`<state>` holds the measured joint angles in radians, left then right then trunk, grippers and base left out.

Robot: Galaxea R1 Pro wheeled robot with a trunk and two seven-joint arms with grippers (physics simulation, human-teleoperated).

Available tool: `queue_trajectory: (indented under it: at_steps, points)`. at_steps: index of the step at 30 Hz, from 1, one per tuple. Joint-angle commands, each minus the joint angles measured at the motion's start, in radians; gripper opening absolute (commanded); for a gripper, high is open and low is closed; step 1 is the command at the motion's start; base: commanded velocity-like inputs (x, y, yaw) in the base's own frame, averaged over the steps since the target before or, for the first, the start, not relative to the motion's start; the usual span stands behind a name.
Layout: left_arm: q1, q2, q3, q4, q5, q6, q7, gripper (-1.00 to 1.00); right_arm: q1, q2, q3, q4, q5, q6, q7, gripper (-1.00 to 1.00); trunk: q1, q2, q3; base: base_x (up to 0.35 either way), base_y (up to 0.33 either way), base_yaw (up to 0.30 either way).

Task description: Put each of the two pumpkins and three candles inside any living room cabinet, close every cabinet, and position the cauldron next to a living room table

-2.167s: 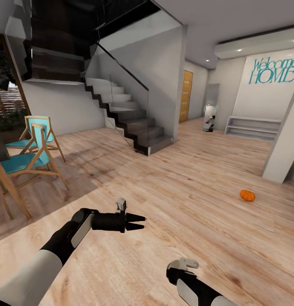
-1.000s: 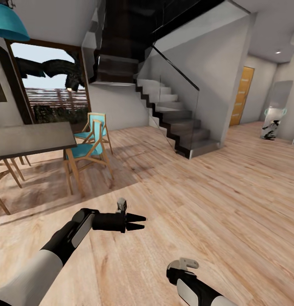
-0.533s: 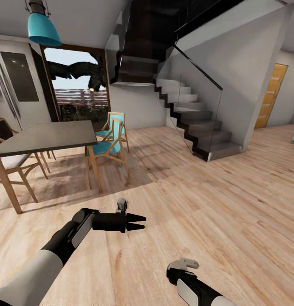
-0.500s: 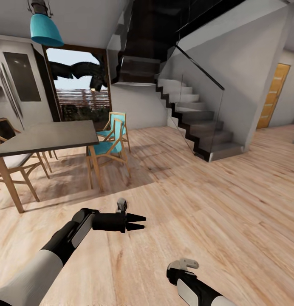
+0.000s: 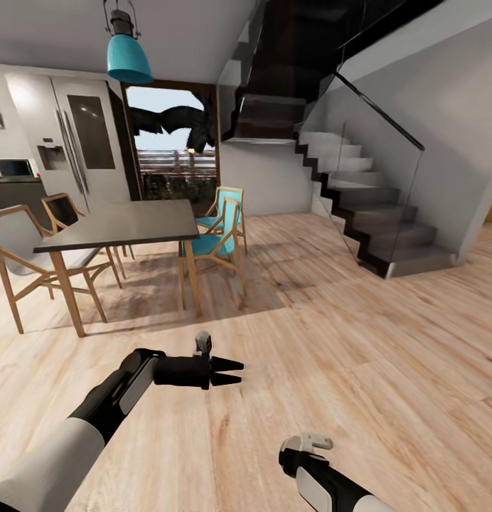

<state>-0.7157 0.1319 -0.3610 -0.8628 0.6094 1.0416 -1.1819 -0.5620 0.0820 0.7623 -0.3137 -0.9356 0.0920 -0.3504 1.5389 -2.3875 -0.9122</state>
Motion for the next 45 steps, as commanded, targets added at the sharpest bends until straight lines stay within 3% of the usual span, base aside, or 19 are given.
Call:
queue_trajectory:
  at_steps: [1, 45]
  points:
    - [-0.001, 0.000, -0.003, 0.000, 0.003, 0.006, -0.002, 1.00, -0.001, -0.001, 0.008, -0.002, -0.002, 0.005, -0.007, -1.00, 0.000, 0.000, -0.001, 0.000, 0.000, 0.293]
    - [-0.001, -0.003, -0.003, -0.002, 0.003, 0.006, -0.002, 1.00, -0.001, -0.001, 0.008, -0.001, -0.002, 0.005, -0.007, -1.00, 0.000, 0.000, -0.001, 0.000, 0.000, 0.293]
